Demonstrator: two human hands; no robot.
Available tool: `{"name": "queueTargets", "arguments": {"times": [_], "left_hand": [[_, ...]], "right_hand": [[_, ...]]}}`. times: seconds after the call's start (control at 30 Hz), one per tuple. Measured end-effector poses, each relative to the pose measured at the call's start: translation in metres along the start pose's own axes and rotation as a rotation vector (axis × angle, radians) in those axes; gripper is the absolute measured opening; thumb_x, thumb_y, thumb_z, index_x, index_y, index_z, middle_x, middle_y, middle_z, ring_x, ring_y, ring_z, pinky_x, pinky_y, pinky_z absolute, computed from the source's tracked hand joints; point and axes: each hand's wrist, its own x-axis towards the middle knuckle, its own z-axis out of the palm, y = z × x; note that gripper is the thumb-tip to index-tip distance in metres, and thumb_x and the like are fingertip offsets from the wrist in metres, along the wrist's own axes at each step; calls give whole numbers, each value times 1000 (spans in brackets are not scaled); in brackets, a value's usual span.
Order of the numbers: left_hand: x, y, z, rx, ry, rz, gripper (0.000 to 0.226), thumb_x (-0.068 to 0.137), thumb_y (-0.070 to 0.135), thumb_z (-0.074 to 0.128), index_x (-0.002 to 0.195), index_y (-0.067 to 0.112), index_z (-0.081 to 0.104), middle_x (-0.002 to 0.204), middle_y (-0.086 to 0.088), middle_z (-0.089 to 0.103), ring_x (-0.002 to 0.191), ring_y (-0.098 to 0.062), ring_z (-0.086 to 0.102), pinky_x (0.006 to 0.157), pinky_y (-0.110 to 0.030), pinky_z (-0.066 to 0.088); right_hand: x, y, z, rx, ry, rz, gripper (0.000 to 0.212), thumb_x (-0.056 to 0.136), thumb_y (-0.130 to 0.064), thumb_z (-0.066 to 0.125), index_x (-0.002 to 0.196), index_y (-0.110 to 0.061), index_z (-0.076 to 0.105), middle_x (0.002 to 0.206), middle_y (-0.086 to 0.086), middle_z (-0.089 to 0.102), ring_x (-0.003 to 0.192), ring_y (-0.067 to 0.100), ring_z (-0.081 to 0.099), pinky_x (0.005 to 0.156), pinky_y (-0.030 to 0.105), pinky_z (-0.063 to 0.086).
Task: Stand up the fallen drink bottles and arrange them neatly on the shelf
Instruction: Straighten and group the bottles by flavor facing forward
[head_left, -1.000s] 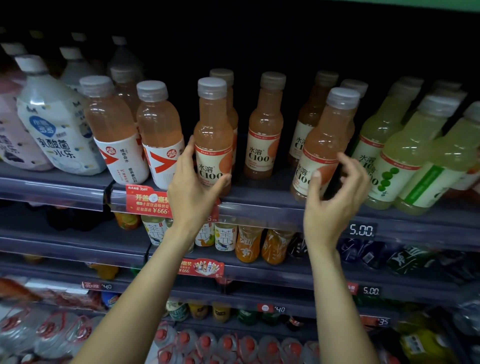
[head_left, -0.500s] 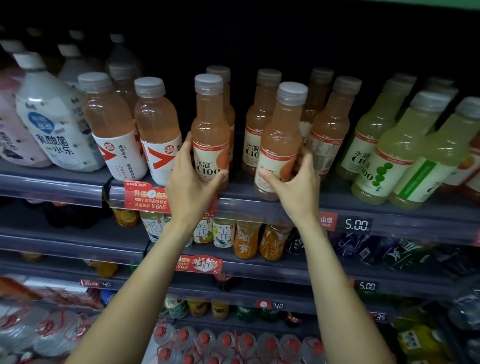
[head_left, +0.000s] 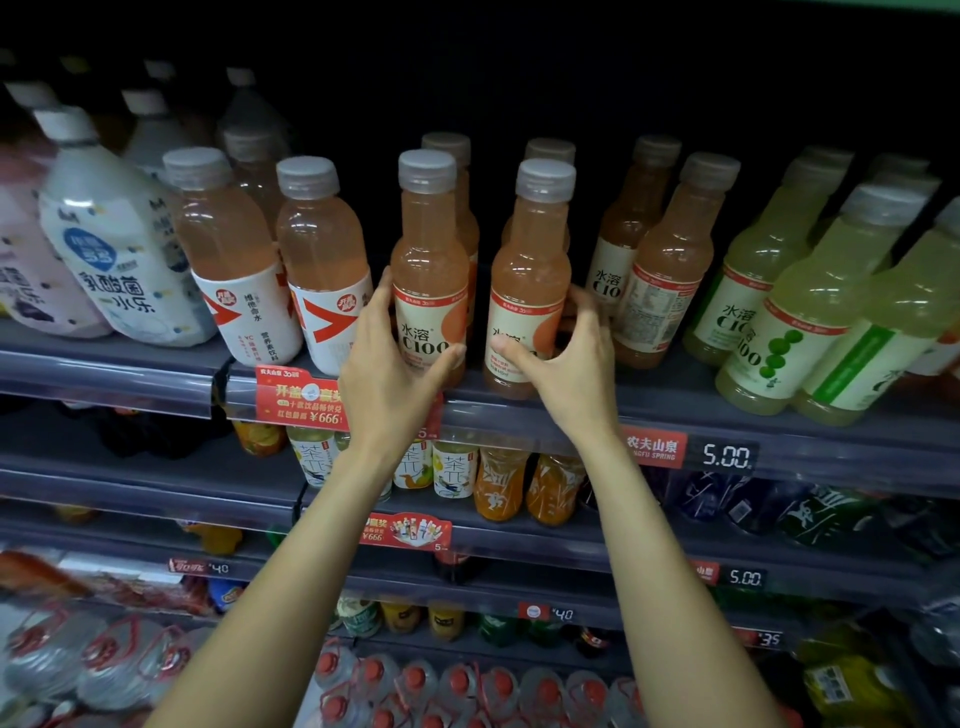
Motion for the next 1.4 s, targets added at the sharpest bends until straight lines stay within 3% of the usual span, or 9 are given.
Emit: {"name": "queueTargets", "arguments": {"times": [0.23,0.47,0.67,0.8,0.9,1.0,1.13,1.3,1.4], "left_hand": [[0,0,-1,-3,1,-1,90,77,44,77,147,14,31,146,-3,46,127,-18,51,93,-42,53],[0,0,-1,-18,-4,0,90,76,41,78,147,14,31,145,-4,46,127,-19,51,93,-43,53],[0,0,-2,-18,-12,0,91,76,42,78,148,14,30,146,-4,45,129,-19,49,94,-43,53],[-6,4,0,7,6,21,89,81,38,76,149,9,27,148,-7,41,133,-19,43,99,-32,47],[-23,14,2,25,89,53,78,87,33,71,148,7,29,149,-13,36,139,-16,29,111,-26,30],[-37,27,6,-37,145,238,59,90,24,65,140,8,38,140,-16,44,133,-17,36,111,-22,29],[-32,47,22,-94,11,270,63,89,18,67,142,5,36,143,-15,41,136,-20,38,111,-28,35],[-24,69,47,-118,-55,139,86,89,23,69,151,4,13,153,-17,27,142,-27,30,112,-24,30],[-20,70,56,-194,-88,55,96,87,24,71,153,14,2,158,-12,20,141,-27,33,112,-36,35]], "right_hand": [[42,-6,-23,357,9,13,50,96,-43,38,140,-21,34,138,-10,35,125,3,35,98,16,31],[62,0,-10,405,-244,-23,105,66,-89,35,147,-24,24,152,-1,32,136,8,33,107,19,32],[57,6,-3,478,-228,-38,104,70,-87,35,148,-20,24,149,0,36,132,3,39,97,9,37],[55,5,-7,456,-191,-15,100,66,-90,34,145,-28,27,152,0,32,138,11,33,109,24,31],[42,10,-22,356,-3,-88,72,82,-73,42,136,-25,40,140,-2,45,128,10,45,104,23,39],[28,22,-48,146,285,-217,37,90,-25,55,124,-12,53,122,4,59,113,16,57,96,33,48],[34,39,-76,-227,458,-272,46,81,-10,58,126,-5,50,126,14,49,119,24,47,100,37,42],[50,44,-89,-47,179,-80,84,81,-8,63,149,-19,15,150,14,28,136,21,34,105,19,34],[51,40,-92,185,24,52,94,79,-13,63,148,-32,2,149,7,32,129,10,44,106,32,42]]}}
